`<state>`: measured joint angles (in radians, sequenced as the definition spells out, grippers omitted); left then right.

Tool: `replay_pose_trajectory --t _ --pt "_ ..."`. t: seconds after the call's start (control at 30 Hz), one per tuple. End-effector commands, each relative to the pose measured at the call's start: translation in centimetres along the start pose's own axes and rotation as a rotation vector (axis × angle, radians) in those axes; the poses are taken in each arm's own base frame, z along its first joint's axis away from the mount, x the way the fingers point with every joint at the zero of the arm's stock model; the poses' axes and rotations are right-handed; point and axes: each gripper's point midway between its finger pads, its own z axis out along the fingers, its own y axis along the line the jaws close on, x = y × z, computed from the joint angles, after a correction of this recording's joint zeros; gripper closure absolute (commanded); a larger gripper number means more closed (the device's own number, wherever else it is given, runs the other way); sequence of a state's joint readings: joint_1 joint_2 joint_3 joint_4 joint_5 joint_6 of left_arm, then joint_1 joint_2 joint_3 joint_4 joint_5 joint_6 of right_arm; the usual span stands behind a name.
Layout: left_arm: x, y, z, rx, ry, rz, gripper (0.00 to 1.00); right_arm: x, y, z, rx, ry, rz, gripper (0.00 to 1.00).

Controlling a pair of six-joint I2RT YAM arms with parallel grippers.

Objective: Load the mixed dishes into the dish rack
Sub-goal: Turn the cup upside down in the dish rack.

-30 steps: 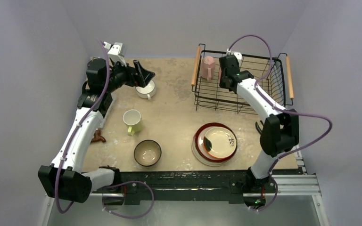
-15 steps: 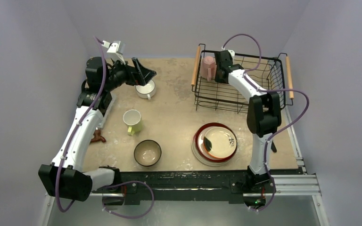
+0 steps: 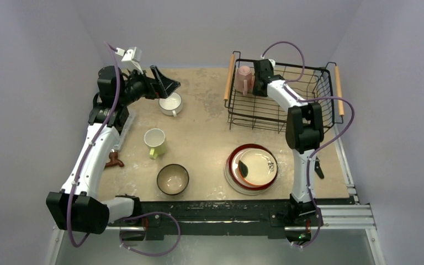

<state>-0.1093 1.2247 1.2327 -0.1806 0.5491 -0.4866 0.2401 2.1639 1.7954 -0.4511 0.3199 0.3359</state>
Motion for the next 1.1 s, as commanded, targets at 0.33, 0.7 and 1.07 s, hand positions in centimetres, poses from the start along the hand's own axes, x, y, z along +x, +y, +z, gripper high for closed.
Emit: replay_pose_trajectory --t 0.33,0.7,1.07 --pt "-3.3 0.5 -0.7 0.023 -0.085 -0.045 0.00 -4.3 0.9 0.7 -0.016 -0.102 -0.012 0.90" --pt "-2.9 1.1 -0.4 0.011 -0.074 -0.057 0.00 -5.3 0.1 -3.9 -0.029 -0.103 0.032 0.44" --pt "-3.7 1.0 -1.6 -0.041 -0.122 0.008 0.00 -2.5 -1.7 -16.9 -0.245 -0.173 0.096 0.23"
